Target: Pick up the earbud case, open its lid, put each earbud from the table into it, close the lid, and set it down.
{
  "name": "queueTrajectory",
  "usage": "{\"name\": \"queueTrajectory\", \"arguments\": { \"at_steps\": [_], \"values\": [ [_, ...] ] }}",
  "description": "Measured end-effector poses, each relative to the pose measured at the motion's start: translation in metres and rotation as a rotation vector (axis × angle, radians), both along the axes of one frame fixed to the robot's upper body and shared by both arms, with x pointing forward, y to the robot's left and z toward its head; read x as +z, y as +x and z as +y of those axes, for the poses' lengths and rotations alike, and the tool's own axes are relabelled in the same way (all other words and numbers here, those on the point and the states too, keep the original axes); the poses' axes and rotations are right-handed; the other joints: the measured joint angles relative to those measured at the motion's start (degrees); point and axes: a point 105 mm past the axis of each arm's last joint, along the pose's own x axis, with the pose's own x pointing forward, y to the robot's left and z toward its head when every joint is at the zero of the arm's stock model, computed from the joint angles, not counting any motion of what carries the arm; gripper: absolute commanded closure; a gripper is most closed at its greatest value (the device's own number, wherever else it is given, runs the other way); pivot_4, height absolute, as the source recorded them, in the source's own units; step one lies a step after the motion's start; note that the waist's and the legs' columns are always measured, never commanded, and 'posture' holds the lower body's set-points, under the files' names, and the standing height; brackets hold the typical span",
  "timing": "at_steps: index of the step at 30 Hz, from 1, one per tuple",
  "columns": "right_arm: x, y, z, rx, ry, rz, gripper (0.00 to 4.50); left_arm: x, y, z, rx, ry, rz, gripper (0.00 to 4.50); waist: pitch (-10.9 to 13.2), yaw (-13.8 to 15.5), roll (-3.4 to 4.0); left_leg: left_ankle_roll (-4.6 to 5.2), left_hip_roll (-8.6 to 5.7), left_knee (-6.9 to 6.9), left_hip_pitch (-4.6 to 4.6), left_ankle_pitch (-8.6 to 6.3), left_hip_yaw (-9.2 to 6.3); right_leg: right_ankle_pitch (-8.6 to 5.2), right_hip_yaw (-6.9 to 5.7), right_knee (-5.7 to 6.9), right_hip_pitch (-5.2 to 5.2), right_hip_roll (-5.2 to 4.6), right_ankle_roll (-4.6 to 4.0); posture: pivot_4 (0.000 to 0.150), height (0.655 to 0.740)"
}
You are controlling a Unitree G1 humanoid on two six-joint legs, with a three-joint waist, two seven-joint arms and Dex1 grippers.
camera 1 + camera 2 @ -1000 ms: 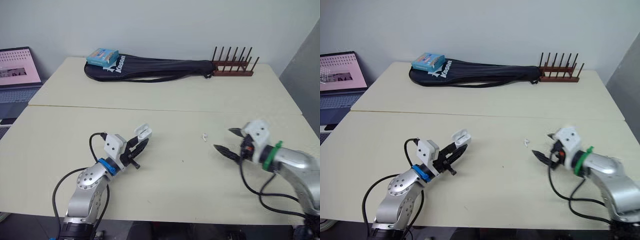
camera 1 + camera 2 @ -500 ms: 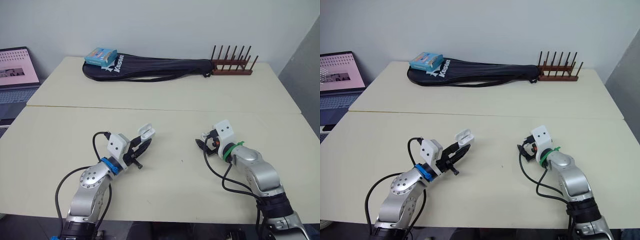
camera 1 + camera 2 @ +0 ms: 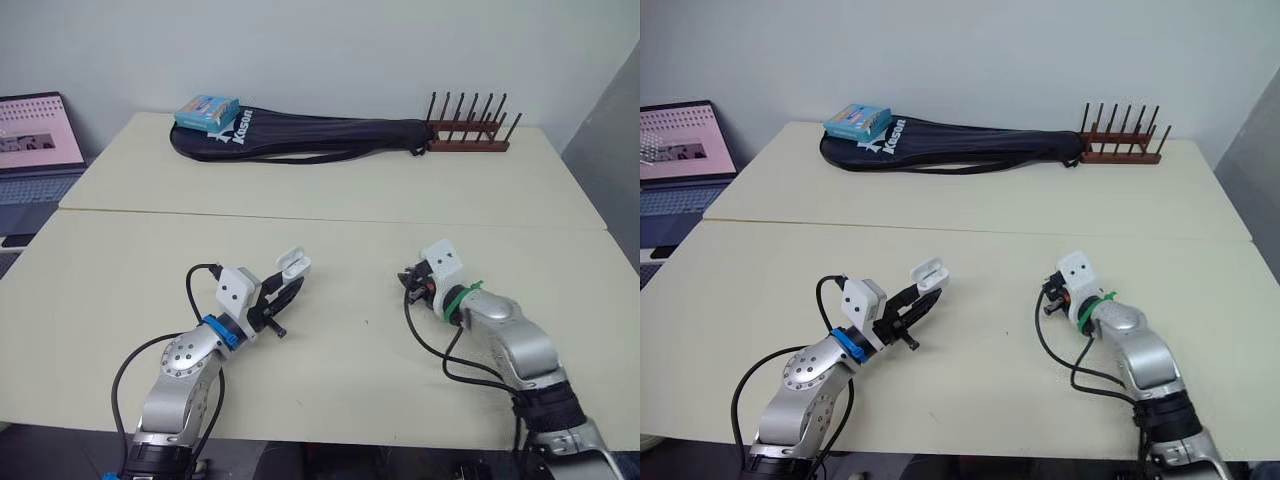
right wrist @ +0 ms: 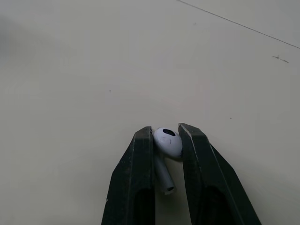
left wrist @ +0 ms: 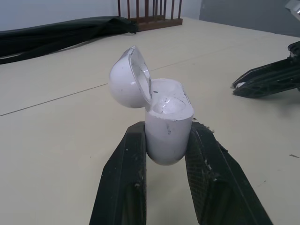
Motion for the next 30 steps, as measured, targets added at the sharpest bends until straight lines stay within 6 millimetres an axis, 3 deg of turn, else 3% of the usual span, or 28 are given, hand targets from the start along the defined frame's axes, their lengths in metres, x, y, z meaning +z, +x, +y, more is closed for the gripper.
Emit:
{"name": "queueTrajectory", "arguments": {
  "at_steps": [5, 10, 14, 16, 21, 30],
  "values": [
    [0.003, -0.018, -0.008, 0.249, -0.092, 0.060, 4.08, -0.004, -0.004, -0.005, -0.019, 0.005, 0.019, 3.73, 0.0, -0.2, 0.00, 0.01, 0.04, -0.04, -0.01, 0.00, 0.02, 0.00, 0.02, 0.01, -0.07, 0.04, 0.00, 0.150, 0.7274],
    [0.027, -0.067, -0.025, 0.682, -0.234, 0.144, 4.08, -0.005, -0.013, -0.010, -0.034, 0.009, 0.018, 3.73, 0.1, -0.1, 0.06, 0.02, 0.05, -0.05, -0.07, -0.01, 0.00, 0.00, 0.02, -0.03, -0.11, 0.03, 0.00, 0.150, 0.7274],
    [0.019, -0.111, -0.056, 0.938, -0.404, 0.258, 4.08, -0.006, -0.023, -0.011, -0.039, 0.015, 0.028, 3.73, 0.1, 0.0, 0.00, 0.04, 0.06, -0.05, -0.03, -0.02, 0.04, 0.00, -0.05, -0.08, -0.02, 0.02, 0.00, 0.150, 0.7274],
    [0.010, -0.124, -0.078, 1.035, -0.508, 0.290, 4.08, -0.010, -0.027, -0.011, -0.037, 0.017, 0.050, 3.73, 0.1, -0.2, -0.01, 0.04, 0.05, -0.01, 0.10, -0.02, 0.10, 0.00, 0.03, -0.06, 0.10, 0.02, 0.00, 0.150, 0.7274],
    [0.002, -0.120, -0.107, 1.068, -0.612, 0.267, 4.08, -0.011, -0.031, -0.013, -0.041, 0.017, 0.061, 3.73, 0.4, -0.6, -0.19, 0.04, 0.07, -0.02, 0.83, -0.02, 0.26, -0.01, 0.19, -0.09, 0.72, 0.03, -0.01, 0.150, 0.7274],
    [0.001, -0.108, -0.101, 1.057, -0.607, 0.242, 4.08, -0.013, -0.033, -0.012, -0.028, 0.017, 0.079, 3.73, 0.5, -0.3, -0.21, 0.04, 0.08, -0.05, 0.83, -0.03, 0.10, -0.01, 0.19, -0.12, 0.75, -0.01, -0.01, 0.150, 0.7274]
  ]
}}
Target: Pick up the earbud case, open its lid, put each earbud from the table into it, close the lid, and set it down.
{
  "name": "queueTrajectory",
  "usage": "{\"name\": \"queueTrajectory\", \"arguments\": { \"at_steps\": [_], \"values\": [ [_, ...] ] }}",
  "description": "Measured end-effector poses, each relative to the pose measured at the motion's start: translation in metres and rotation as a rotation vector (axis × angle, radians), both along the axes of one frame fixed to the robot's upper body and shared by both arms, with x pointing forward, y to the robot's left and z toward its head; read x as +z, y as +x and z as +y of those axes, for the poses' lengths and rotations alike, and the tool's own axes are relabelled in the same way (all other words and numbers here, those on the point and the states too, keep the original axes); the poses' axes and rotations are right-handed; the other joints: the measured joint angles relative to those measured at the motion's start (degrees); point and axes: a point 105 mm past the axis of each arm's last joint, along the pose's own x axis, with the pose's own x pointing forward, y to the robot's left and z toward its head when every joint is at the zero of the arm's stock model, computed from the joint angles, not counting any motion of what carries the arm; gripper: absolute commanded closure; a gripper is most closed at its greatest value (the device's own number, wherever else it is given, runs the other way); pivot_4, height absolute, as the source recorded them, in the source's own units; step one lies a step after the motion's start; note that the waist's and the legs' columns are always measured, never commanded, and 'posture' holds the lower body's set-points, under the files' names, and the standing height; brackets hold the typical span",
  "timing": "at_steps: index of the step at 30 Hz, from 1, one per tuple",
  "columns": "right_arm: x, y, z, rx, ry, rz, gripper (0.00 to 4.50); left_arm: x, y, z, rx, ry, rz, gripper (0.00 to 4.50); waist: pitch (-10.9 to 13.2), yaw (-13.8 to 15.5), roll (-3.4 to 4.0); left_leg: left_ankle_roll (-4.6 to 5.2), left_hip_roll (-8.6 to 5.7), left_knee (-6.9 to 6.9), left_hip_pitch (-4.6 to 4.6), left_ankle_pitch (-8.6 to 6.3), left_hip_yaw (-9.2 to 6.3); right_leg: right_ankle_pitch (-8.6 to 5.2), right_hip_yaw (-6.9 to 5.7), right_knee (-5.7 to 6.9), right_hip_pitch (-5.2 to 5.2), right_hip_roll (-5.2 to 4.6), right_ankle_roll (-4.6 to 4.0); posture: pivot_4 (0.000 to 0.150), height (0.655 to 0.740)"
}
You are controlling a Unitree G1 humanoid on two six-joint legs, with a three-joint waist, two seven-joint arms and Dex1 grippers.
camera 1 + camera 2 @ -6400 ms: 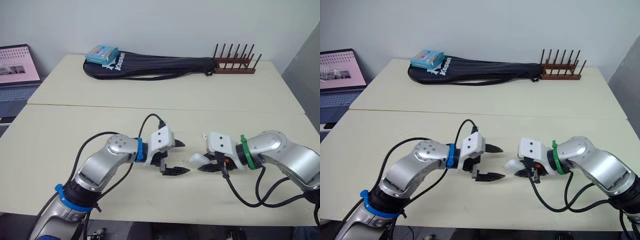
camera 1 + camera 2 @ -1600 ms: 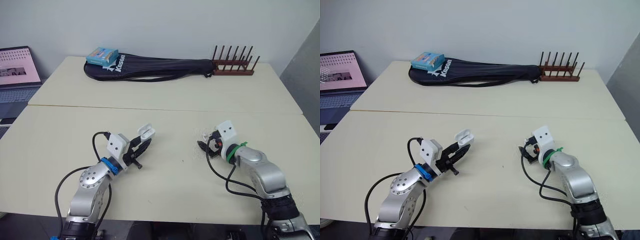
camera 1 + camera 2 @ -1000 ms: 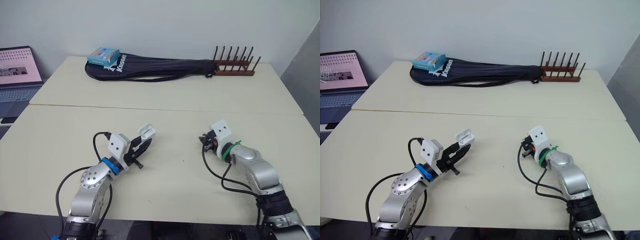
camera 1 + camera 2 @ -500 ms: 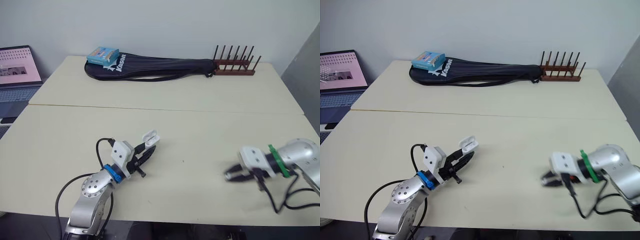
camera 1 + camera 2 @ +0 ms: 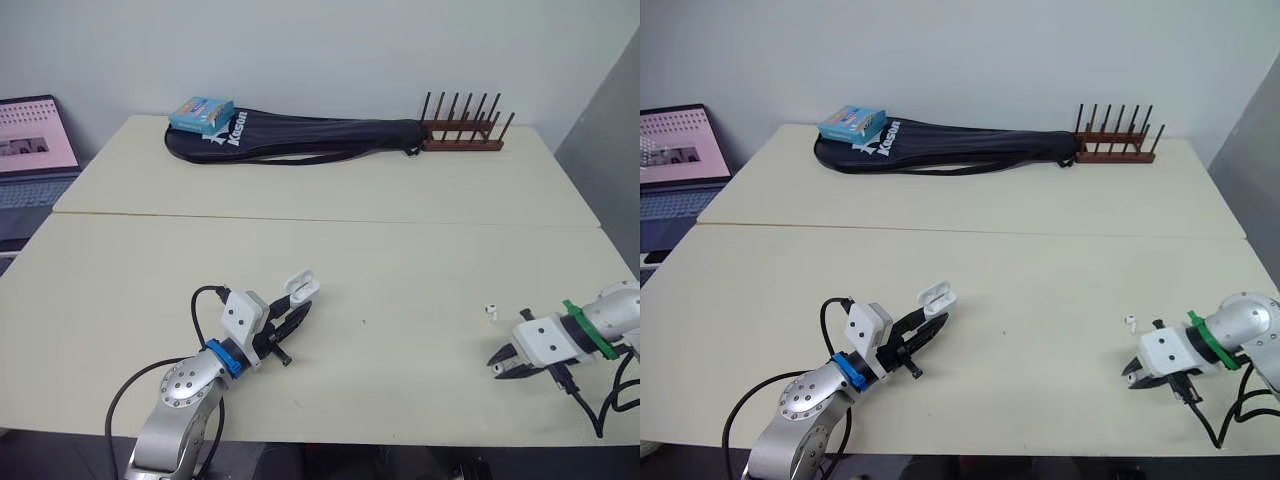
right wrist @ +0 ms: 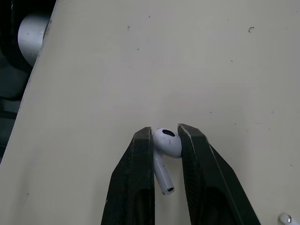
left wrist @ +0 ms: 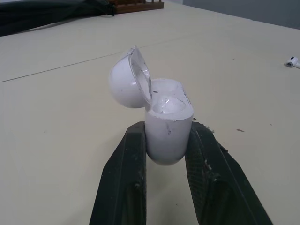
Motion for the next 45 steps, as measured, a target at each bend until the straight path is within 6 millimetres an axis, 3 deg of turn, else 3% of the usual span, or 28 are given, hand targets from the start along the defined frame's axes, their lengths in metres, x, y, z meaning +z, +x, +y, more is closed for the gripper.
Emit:
{"name": "queueTrajectory", "arguments": {
  "at_steps": [9, 10, 13, 17, 23, 26, 33, 40, 43, 45],
  "values": [
    [-0.005, 0.007, 0.004, -0.012, 0.011, -0.001, 1.01, 0.002, -0.001, -0.003, -0.012, -0.001, -0.005, 3.73, 0.0, -0.1, -0.01, 0.00, 0.00, 0.00, 0.06, 0.00, 0.01, 0.00, 0.00, 0.01, 0.03, 0.01, 0.00, 0.150, 0.7274],
    [-0.004, 0.008, 0.004, -0.009, 0.015, -0.006, 0.96, 0.002, -0.001, -0.003, -0.012, -0.001, -0.006, 3.73, 0.0, -0.1, -0.01, 0.00, 0.00, 0.00, 0.06, 0.00, 0.01, 0.00, 0.00, 0.02, 0.04, 0.01, 0.00, 0.150, 0.7274],
    [-0.001, 0.009, 0.007, -0.021, 0.035, -0.007, 0.96, 0.003, -0.001, -0.003, -0.012, -0.001, -0.007, 3.73, 0.0, -0.1, 0.01, 0.00, 0.00, 0.00, 0.05, 0.00, 0.01, 0.00, 0.01, 0.01, 0.03, 0.00, -0.01, 0.150, 0.7274],
    [0.024, 0.007, 0.022, -0.027, 0.073, -0.034, 0.96, 0.003, -0.001, -0.004, -0.015, -0.002, -0.006, 3.73, 0.1, 0.1, 0.10, 0.00, 0.01, -0.02, -0.02, 0.00, -0.08, 0.00, -0.01, 0.01, 0.01, -0.01, 0.00, 0.150, 0.7274],
    [0.049, -0.002, 0.015, -0.154, -0.100, -0.055, 0.96, 0.002, -0.001, -0.006, -0.019, -0.005, -0.003, 3.73, 0.1, 0.1, 0.08, 0.00, 0.02, -0.03, -0.04, 0.00, -0.13, 0.00, -0.03, -0.04, 0.01, -0.05, 0.00, 0.150, 0.7274],
    [0.039, -0.006, 0.010, -0.258, -0.201, -0.086, 0.96, 0.001, -0.002, -0.009, -0.024, -0.014, 0.000, 3.73, 0.1, 0.1, 0.06, 0.00, 0.02, -0.03, -0.15, 0.00, -0.17, 0.00, -0.01, -0.08, -0.03, -0.04, 0.01, 0.150, 0.7274],
    [0.007, -0.002, 0.014, -0.394, -0.201, -0.104, 0.96, 0.000, -0.003, -0.013, -0.034, -0.022, 0.004, 3.73, 0.1, 0.1, 0.05, 0.00, -0.05, -0.01, -0.23, 0.00, -0.11, 0.00, -0.05, -0.09, -0.12, -0.03, 0.01, 0.150, 0.7274],
    [0.006, -0.001, 0.013, -0.400, -0.208, -0.113, 0.96, 0.000, -0.003, -0.013, -0.033, -0.021, 0.004, 3.73, 0.2, 0.1, -0.04, 0.00, -0.04, 0.02, -0.22, 0.00, -0.12, 0.00, -0.10, -0.13, -0.06, -0.02, 0.01, 0.150, 0.7274],
    [0.005, -0.002, 0.012, -0.399, -0.209, -0.102, 1.57, 0.000, -0.003, -0.013, -0.029, -0.021, 0.004, 3.73, 0.2, 0.1, -0.07, 0.00, -0.04, 0.02, -0.22, 0.00, -0.13, 0.00, -0.11, -0.16, -0.05, -0.02, 0.01, 0.150, 0.7274],
    [0.003, -0.003, 0.012, -0.398, -0.211, -0.092, 2.28, 0.000, -0.003, -0.013, -0.027, -0.021, 0.004, 3.73, 0.2, 0.1, -0.12, 0.00, -0.04, 0.02, -0.22, 0.00, -0.13, 0.00, -0.11, -0.16, -0.05, -0.02, 0.01, 0.150, 0.7274]
  ]
}}
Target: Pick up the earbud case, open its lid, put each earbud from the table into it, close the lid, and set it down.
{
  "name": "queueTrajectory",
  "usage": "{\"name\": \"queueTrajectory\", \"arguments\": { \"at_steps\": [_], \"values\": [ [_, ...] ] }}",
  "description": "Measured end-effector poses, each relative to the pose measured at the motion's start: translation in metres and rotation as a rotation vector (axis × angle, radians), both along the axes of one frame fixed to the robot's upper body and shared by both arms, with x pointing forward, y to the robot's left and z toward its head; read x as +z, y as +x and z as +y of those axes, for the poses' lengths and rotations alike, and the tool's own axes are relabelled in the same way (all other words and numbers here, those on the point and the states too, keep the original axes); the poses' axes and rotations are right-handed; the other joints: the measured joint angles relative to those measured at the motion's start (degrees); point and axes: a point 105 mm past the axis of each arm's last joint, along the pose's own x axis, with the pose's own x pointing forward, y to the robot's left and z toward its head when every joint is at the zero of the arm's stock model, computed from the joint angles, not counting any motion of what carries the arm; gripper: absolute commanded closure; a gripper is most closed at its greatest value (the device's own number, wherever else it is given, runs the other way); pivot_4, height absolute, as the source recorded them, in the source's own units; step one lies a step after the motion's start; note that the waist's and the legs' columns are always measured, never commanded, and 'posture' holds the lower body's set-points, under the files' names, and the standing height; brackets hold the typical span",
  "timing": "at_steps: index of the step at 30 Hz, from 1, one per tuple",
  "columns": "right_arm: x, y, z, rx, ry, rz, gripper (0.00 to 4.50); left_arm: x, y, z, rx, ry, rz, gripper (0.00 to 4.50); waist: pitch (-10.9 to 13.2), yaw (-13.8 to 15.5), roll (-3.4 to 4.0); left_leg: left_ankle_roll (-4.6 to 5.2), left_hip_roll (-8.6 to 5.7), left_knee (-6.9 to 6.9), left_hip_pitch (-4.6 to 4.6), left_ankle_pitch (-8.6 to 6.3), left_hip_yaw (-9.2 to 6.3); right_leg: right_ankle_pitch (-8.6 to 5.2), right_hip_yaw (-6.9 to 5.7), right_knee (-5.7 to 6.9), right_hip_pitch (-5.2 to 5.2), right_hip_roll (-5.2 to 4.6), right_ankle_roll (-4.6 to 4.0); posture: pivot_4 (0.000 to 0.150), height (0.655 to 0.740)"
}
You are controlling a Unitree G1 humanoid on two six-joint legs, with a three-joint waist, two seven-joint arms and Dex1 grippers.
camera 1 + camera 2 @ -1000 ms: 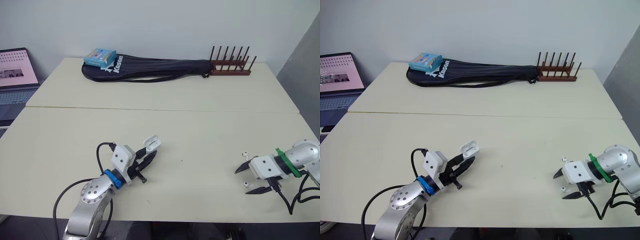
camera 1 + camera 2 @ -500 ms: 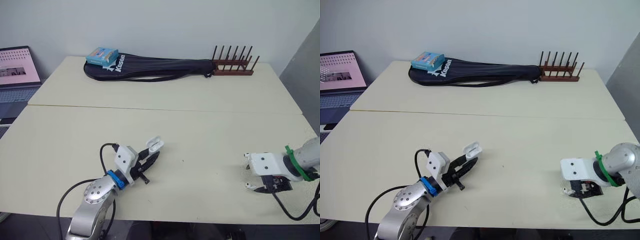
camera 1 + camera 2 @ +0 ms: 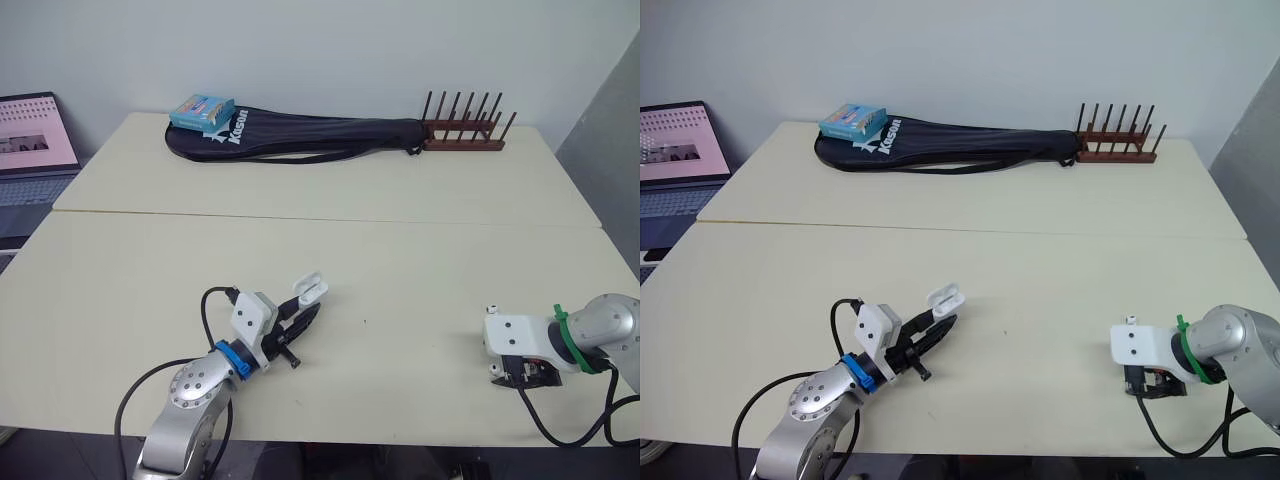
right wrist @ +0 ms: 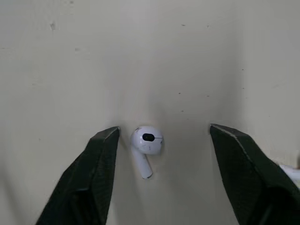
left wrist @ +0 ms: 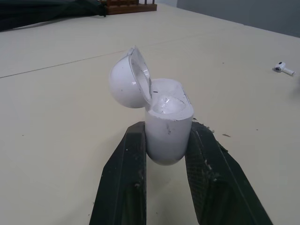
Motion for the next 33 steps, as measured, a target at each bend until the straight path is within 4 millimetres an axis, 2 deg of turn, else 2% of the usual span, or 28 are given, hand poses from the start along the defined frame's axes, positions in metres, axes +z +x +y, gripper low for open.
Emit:
{"name": "queueTrajectory", "arguments": {
  "at_steps": [5, 6, 11, 14, 18, 25, 29, 33],
  "values": [
    [-0.002, -0.003, 0.000, 0.003, 0.002, 0.011, 4.03, 0.000, 0.001, 0.000, 0.006, 0.000, -0.001, 3.73, 0.0, -0.1, -0.07, 0.00, 0.00, 0.02, 0.03, 0.00, 0.02, 0.01, 0.00, -0.02, 0.04, 0.00, 0.01, 0.150, 0.7274],
    [-0.002, -0.003, 0.000, 0.003, 0.003, 0.012, 4.13, 0.000, 0.001, 0.000, 0.006, 0.000, -0.002, 3.73, 0.0, -0.1, -0.10, 0.00, 0.00, 0.02, 0.03, 0.00, 0.01, 0.01, 0.00, -0.04, 0.04, 0.00, 0.01, 0.150, 0.7274],
    [-0.001, -0.004, 0.002, -0.019, 0.034, 0.023, 4.13, 0.002, 0.001, 0.000, 0.003, 0.000, -0.007, 3.73, 0.0, 0.0, -0.13, 0.00, 0.00, 0.01, 0.00, 0.00, 0.00, 0.01, -0.02, -0.11, 0.05, 0.00, 0.01, 0.150, 0.7274],
    [0.003, 0.003, 0.007, -0.040, 0.085, 0.016, 4.13, 0.005, 0.003, -0.003, -0.016, -0.003, -0.019, 3.73, 0.0, -0.2, -0.10, 0.00, 0.00, 0.01, 0.01, 0.00, 0.04, 0.01, 0.02, -0.08, 0.02, 0.02, 0.01, 0.150, 0.7274],
    [0.036, 0.024, 0.031, -0.074, 0.261, -0.058, 4.13, 0.010, 0.004, -0.010, -0.056, -0.026, -0.035, 3.73, 0.0, -0.2, -0.06, 0.00, 0.00, -0.01, -0.04, 0.00, 0.01, 0.01, -0.02, -0.09, -0.01, 0.04, 0.01, 0.150, 0.7274],
    [0.097, 0.047, 0.107, -0.143, 0.853, -0.104, 4.13, 0.021, 0.012, -0.021, -0.098, -0.056, -0.070, 3.73, 0.0, 0.0, -0.08, -0.01, 0.00, 0.02, -0.48, 0.00, -0.34, 0.02, -0.28, -0.02, -0.23, 0.05, 0.00, 0.150, 0.7274],
    [0.114, 0.053, 0.139, -0.198, 1.125, -0.128, 4.13, 0.030, 0.017, -0.029, -0.119, -0.076, -0.104, 3.73, 0.0, 0.1, -0.07, -0.01, 0.02, 0.01, -0.61, 0.01, -0.38, 0.02, -0.32, 0.06, -0.38, 0.04, 0.00, 0.150, 0.7274],
    [0.118, 0.046, 0.166, -0.239, 1.351, -0.085, 4.13, 0.034, 0.020, -0.036, -0.134, -0.096, -0.120, 3.73, 0.0, 0.1, -0.05, -0.02, 0.01, 0.00, -0.69, 0.01, -0.31, 0.02, -0.33, 0.21, -0.62, 0.03, 0.00, 0.150, 0.7274]
  ]
}}
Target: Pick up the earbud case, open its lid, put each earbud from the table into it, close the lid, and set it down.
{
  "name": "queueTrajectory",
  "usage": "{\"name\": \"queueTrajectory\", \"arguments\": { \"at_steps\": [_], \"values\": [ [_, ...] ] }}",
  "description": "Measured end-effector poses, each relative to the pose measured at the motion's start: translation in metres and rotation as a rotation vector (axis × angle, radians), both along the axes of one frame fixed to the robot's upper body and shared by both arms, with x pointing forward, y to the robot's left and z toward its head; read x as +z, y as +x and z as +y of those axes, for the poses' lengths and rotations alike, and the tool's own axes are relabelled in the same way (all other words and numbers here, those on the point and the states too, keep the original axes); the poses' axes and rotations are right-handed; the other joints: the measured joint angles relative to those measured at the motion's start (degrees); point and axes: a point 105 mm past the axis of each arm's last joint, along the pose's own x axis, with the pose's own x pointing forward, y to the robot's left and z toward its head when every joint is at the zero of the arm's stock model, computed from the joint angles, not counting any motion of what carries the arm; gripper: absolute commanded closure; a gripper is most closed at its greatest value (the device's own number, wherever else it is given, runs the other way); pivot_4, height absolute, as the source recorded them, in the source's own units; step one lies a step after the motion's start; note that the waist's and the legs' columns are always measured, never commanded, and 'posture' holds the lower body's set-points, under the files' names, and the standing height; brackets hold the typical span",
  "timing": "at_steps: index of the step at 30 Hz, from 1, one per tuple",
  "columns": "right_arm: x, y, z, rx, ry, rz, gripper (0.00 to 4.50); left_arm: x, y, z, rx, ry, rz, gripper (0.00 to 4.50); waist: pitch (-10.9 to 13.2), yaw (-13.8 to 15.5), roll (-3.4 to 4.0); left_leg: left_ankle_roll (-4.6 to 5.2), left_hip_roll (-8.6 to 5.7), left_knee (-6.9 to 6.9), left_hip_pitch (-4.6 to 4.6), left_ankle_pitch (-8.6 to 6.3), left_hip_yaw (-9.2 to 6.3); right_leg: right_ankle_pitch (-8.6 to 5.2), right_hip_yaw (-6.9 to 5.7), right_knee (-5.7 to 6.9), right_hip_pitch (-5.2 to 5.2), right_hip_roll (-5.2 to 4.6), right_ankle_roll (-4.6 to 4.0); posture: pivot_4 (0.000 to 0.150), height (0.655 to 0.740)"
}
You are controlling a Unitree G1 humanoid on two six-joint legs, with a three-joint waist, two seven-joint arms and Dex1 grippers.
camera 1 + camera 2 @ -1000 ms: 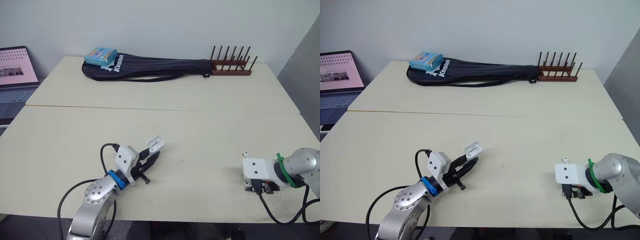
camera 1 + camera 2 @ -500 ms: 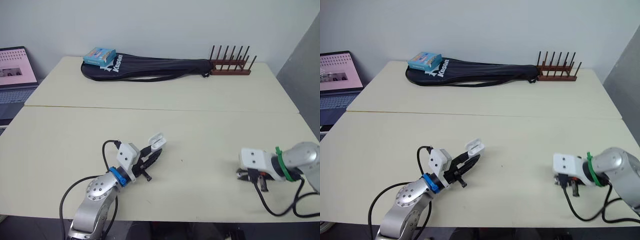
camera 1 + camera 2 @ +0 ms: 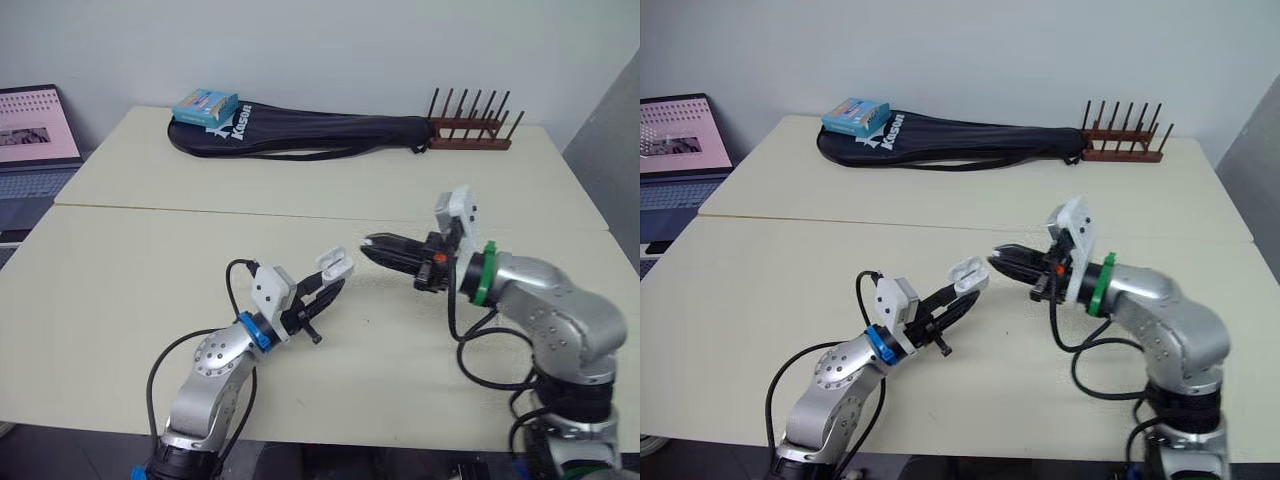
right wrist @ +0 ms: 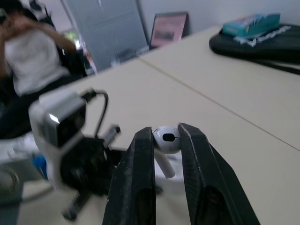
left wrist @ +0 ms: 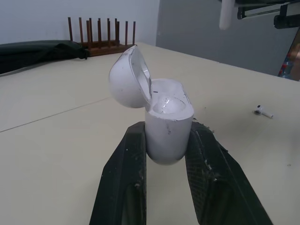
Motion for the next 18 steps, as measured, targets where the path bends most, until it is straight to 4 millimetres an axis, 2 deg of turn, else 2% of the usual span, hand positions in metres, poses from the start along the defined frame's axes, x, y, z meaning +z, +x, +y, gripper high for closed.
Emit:
{"name": "queueTrajectory", "arguments": {
  "at_steps": [3, 8, 18],
  "values": [
    [-0.004, 0.001, 0.008, -0.042, 0.079, 0.032, 4.13, 0.002, 0.001, -0.003, -0.005, -0.006, -0.008, 3.73, 0.0, -0.1, 0.01, -0.01, 0.00, 0.02, 0.01, 0.01, 0.04, 0.00, 0.04, 0.08, -0.05, 0.00, 0.00, 0.150, 0.7274],
    [-0.014, -0.008, 0.024, -0.038, 0.094, 0.011, 4.13, 0.004, 0.001, -0.004, -0.007, -0.010, -0.013, 3.73, 0.0, -0.2, 0.02, -0.01, 0.00, 0.01, 0.01, 0.01, 0.04, 0.00, 0.03, 0.11, -0.12, 0.04, 0.00, 0.150, 0.7274],
    [-0.025, 0.004, 0.028, -0.129, 0.122, -0.050, 4.13, 0.010, 0.004, -0.007, -0.013, -0.022, -0.033, 3.73, 0.0, -0.2, 0.02, -0.01, 0.01, 0.00, -0.01, 0.01, 0.09, 0.00, 0.09, 0.14, -0.20, 0.04, 0.00, 0.150, 0.7274]
  ]
}}
